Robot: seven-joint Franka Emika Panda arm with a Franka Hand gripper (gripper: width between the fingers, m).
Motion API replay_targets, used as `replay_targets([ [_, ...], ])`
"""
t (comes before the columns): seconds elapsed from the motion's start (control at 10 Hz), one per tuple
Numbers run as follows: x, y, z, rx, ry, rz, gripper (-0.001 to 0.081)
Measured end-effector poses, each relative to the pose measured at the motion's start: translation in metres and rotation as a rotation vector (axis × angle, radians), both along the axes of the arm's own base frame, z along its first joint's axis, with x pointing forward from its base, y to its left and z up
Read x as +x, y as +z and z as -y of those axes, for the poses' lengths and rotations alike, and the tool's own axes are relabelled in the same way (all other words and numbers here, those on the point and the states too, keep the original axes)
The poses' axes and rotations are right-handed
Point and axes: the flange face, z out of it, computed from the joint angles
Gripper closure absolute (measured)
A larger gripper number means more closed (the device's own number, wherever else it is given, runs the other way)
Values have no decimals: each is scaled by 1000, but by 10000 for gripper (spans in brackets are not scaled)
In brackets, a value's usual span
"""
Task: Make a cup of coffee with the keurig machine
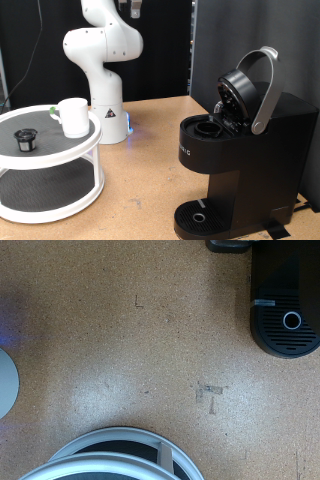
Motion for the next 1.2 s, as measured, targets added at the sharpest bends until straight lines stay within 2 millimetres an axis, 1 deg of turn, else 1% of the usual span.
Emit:
replay_targets([
  [0.2, -1, -4, -1, -18, 6, -41, 0],
  [0.3, 0, -4, -1, -17, 11, -28, 0],
  [0.5, 8, -3, 5, 26, 38, 73, 0],
  [0.7, 9, 2, 26, 74, 51, 159, 0],
  [1.0, -3, 7, 76, 103, 142, 179, 0],
  [1.1, -6, 9, 83, 111, 170, 180, 0],
  [1.2, -5, 7, 82, 110, 168, 177, 0],
])
